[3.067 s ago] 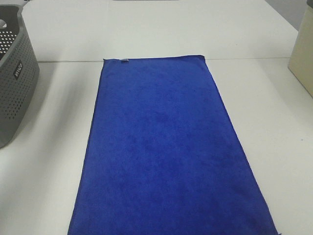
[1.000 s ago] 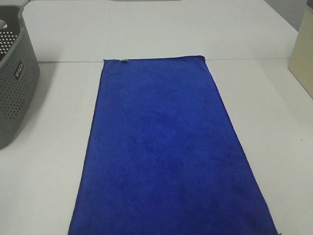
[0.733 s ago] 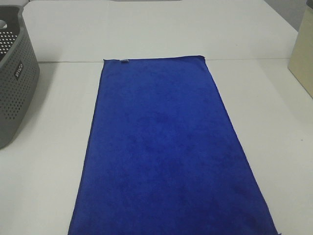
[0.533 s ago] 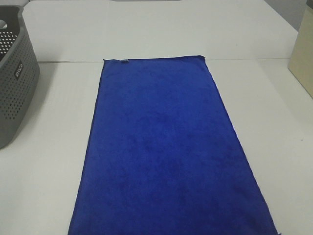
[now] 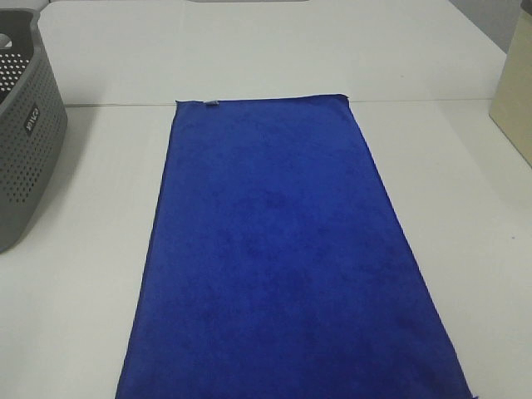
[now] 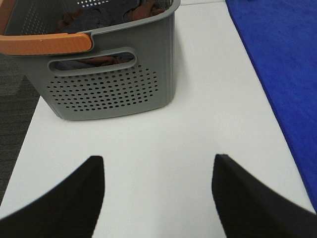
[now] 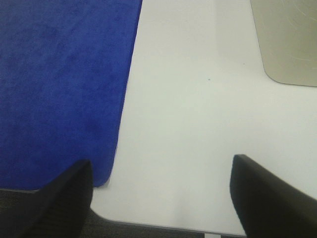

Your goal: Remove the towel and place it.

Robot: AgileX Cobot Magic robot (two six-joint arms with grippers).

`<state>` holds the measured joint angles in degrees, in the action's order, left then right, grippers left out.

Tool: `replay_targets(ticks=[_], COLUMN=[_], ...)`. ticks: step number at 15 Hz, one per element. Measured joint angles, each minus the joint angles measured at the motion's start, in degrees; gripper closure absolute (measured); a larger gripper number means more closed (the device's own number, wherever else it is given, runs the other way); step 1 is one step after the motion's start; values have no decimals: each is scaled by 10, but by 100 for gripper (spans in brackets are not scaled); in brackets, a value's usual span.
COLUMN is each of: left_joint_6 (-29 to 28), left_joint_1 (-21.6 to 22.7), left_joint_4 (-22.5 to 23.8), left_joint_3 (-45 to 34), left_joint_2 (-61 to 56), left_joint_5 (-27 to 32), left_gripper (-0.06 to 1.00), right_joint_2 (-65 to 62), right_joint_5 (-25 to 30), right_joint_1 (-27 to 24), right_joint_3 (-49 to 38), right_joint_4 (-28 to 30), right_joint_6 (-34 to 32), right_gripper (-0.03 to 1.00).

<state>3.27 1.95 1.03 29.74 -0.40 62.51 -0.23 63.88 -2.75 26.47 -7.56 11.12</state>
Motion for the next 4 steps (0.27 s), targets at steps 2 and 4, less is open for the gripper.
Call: replay_targets(ticks=[2,4], left_joint_6=[0,0], left_joint_1=[0,0], left_joint_4=[0,0], left_joint_3=[0,0], left_joint_2=[0,0], left_joint_5=[0,0], left_gripper=[34,34], right_joint_2=[0,0], right_joint_5=[0,0], right_joint_1=[0,0], right_joint_3=[0,0], right_joint_4=[0,0], right_joint_6=[0,0], right_gripper=[20,20])
